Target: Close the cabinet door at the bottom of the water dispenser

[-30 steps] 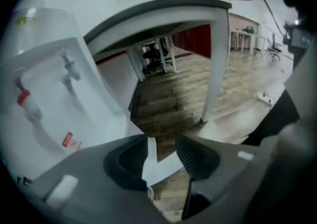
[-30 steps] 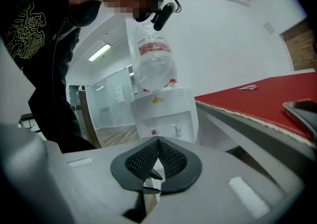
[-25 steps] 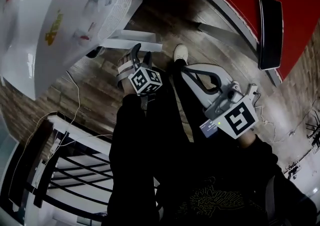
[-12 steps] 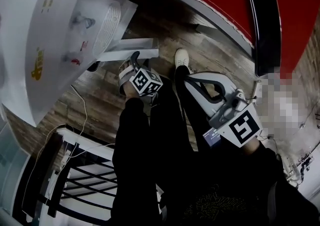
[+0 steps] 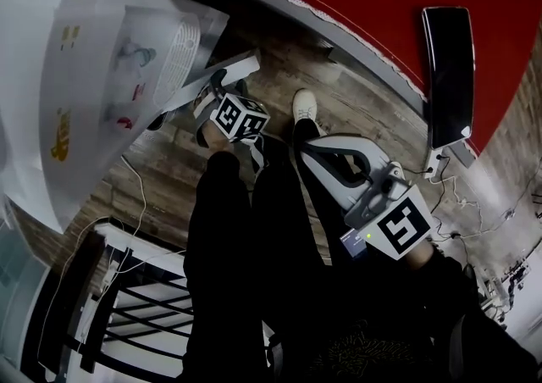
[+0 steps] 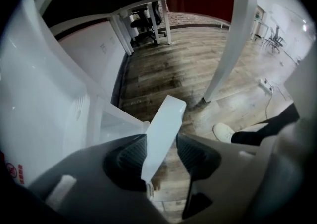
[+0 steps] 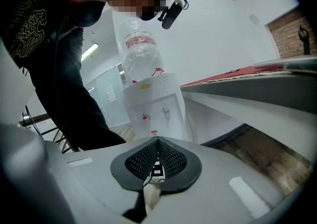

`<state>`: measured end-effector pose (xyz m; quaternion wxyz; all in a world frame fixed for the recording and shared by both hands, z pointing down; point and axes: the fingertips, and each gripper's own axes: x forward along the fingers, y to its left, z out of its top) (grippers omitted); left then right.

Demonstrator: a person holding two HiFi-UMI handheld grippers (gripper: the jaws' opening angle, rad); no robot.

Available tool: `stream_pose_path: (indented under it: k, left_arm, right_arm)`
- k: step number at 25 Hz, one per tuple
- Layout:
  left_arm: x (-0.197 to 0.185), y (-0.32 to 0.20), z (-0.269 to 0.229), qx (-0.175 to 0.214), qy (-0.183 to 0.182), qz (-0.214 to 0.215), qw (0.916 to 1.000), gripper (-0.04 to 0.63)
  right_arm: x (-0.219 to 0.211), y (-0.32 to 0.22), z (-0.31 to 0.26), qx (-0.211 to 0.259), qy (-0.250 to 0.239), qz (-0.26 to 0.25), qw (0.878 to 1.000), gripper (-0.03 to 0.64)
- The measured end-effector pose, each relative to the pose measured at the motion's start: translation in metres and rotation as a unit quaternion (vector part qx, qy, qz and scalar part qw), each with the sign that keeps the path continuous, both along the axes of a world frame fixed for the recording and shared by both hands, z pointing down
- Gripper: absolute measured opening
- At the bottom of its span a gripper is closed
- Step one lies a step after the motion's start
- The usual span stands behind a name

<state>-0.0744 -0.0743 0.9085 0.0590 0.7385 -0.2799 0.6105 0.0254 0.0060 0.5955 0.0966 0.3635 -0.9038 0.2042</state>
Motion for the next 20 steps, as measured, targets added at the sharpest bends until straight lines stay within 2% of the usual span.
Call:
stream_pose_path:
  k: [5,11,13,15,16,18,20]
  left_arm:
    - [-0.002,-0.035,-0.004,0.021,0.008,-0.072,0.9972,0.183]
    - [-0.008,-0.072,-0.012,0.067,0.005,-0.175,0.9822,0.151]
    - [-0.007,-0.079,-0.015,0.093,0.001,-0.184,0.9786,0.108]
    - [-0.001,-0.082,-0.023,0.126,0.016,-0.187,0.9742,0.064]
    - [0.004,-0.080,-0.027,0.136,0.028,-0.183,0.9731,0.064]
    - [0.016,-0.071,-0.026,0.130,0.043,-0.159,0.9777,0.063]
    - [0.027,-0.058,-0.012,0.100,0.036,-0.127,0.9861,0.063]
  right_arm:
    - [-0.004,0.000,0.004,-0.013,-0.002,-0.014,1.000,-0.002]
    - [-0.006,0.000,0.010,-0.023,-0.003,-0.021,1.000,-0.002]
    - [-0.004,-0.001,0.010,-0.022,-0.002,-0.021,1.000,-0.002]
    - [-0.001,-0.003,0.011,-0.021,-0.003,-0.018,1.000,-0.002]
    - [0.001,-0.004,0.011,-0.021,-0.006,-0.015,1.000,-0.002]
    - [0.003,-0.006,0.012,-0.022,-0.008,-0.012,1.000,-0.002]
    - [0.004,-0.007,0.015,-0.025,-0.005,-0.014,1.000,-0.002]
